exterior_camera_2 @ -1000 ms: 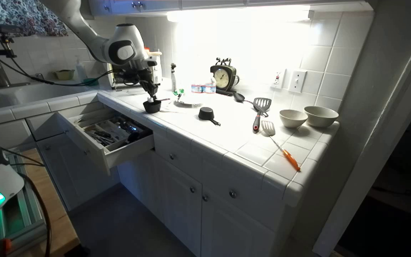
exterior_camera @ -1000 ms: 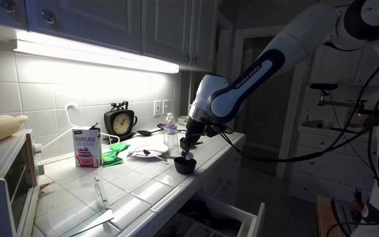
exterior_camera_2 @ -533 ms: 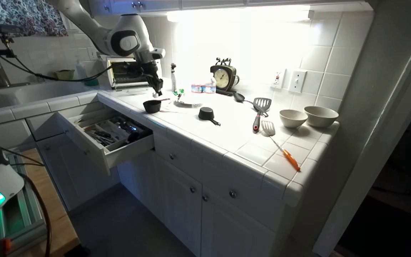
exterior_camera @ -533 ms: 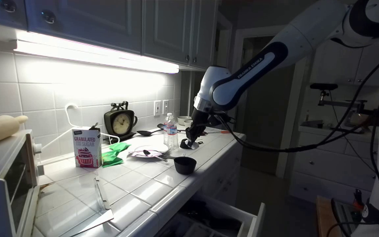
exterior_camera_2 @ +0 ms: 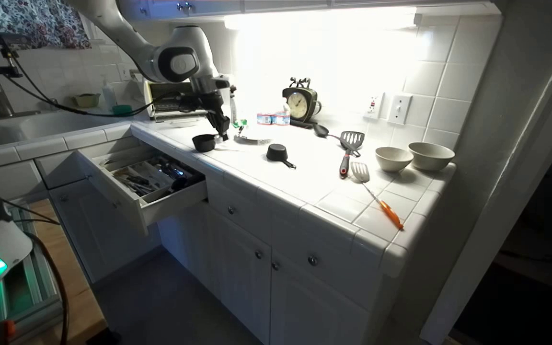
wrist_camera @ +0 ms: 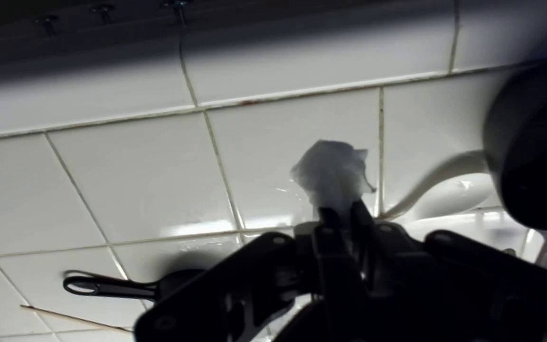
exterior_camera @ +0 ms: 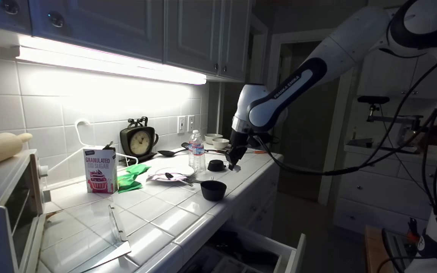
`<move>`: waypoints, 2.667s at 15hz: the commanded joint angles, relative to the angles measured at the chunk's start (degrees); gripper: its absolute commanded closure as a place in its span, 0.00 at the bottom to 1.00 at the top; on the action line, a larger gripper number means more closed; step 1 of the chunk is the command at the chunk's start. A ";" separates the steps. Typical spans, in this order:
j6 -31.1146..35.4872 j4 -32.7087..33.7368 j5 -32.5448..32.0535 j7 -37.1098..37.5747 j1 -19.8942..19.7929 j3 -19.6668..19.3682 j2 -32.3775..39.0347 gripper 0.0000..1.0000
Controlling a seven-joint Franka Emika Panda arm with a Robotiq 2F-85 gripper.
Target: Put the white item into the small pot
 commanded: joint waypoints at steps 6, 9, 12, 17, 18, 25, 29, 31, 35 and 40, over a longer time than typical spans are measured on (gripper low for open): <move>-3.61 2.75 -3.11 3.94 0.16 -1.92 3.05 0.32; -2.97 2.66 -3.43 4.75 0.39 -2.09 3.19 0.11; -3.77 3.29 -8.33 8.57 1.94 -4.07 4.00 0.00; -6.30 3.77 -12.52 11.39 2.44 -4.63 4.10 0.00; -6.07 3.54 -12.56 11.21 2.31 -4.41 4.05 0.00; 6.37 0.12 -6.97 10.99 1.67 -1.79 2.69 0.00; 10.94 -1.27 -3.57 13.27 3.19 -0.23 2.23 0.00; 12.33 -1.77 -1.64 13.26 3.94 0.82 2.27 0.00; 15.29 -1.93 -0.31 18.00 7.11 0.23 3.65 0.00; 14.80 -0.91 -1.81 32.87 13.28 -4.81 5.34 0.00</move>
